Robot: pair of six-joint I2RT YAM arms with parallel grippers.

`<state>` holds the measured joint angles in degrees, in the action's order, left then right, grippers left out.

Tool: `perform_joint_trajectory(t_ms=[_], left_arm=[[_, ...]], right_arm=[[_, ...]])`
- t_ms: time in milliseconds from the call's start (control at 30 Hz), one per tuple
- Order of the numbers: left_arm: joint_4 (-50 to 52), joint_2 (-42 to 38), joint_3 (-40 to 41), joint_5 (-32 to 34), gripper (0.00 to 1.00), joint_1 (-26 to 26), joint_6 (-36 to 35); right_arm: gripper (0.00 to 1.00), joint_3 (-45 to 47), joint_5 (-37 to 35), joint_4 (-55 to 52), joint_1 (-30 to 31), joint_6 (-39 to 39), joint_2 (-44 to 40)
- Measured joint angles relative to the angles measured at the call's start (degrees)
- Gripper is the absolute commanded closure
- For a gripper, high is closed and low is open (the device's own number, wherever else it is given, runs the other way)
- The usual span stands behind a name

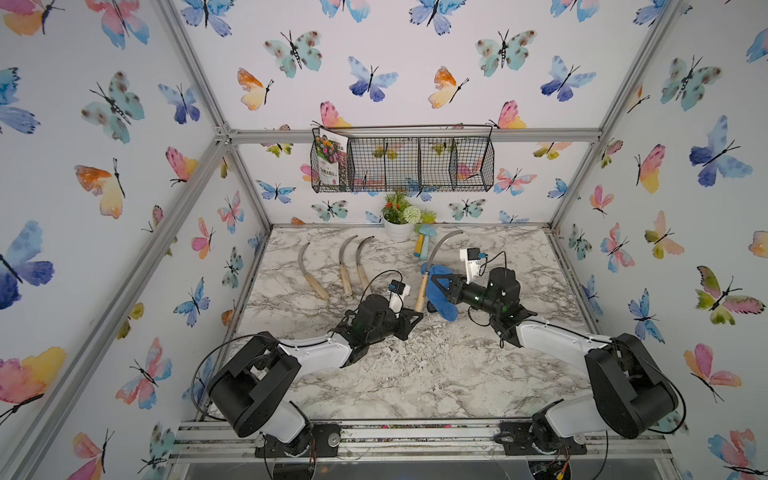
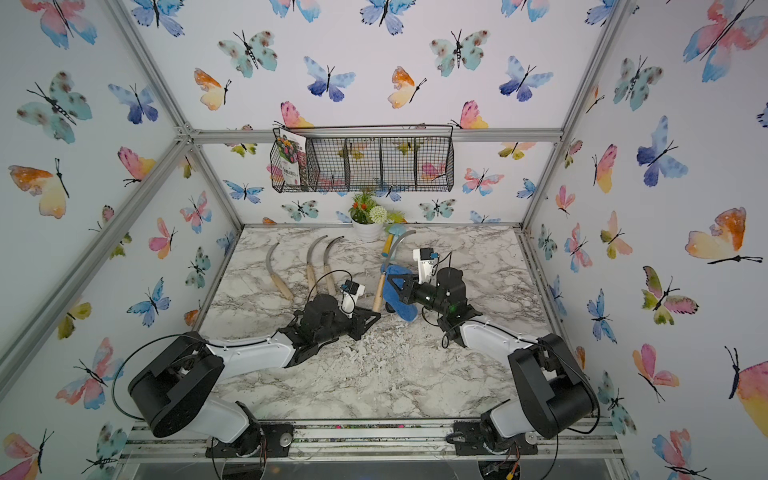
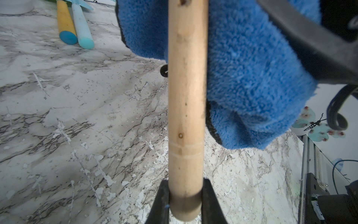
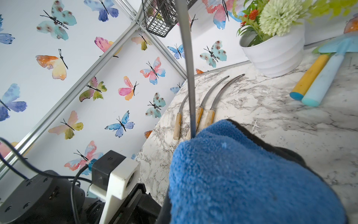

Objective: Wipe small sickles with rags
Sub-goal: Wipe the small sickle.

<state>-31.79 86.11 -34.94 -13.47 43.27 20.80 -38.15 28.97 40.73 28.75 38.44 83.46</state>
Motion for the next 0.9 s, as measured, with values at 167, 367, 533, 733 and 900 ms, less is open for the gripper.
perform_joint_trajectory(t_ms=[167, 367, 533, 733, 900], left_arm=[[1.2, 0.0, 0.0, 0.0, 1.0, 0.0, 0.0], [2.6, 0.0, 0.0, 0.0, 1.0, 0.0, 0.0], [2.0, 0.0, 0.0, 0.0, 1.0, 0.0, 0.0], [1.0, 0.0, 0.0, 0.0, 1.0, 0.0, 0.0], [0.3, 0.1, 0.0, 0.5, 1.0, -0.1, 0.1]], right_arm=[[0.98, 6.5, -1.2, 3.1, 3.8, 1.0, 0.0], [0.98, 12.0, -4.0, 4.7, 9.7, 1.8, -0.2], [0.98, 12.3, -5.9, 4.3, 10.0, 2.0, -2.0], [0.98, 8.7, -4.7, 3.1, 6.9, 1.9, -1.5], [0.98, 2.0, -2.4, 1.0, 2.8, 1.5, 0.2]])
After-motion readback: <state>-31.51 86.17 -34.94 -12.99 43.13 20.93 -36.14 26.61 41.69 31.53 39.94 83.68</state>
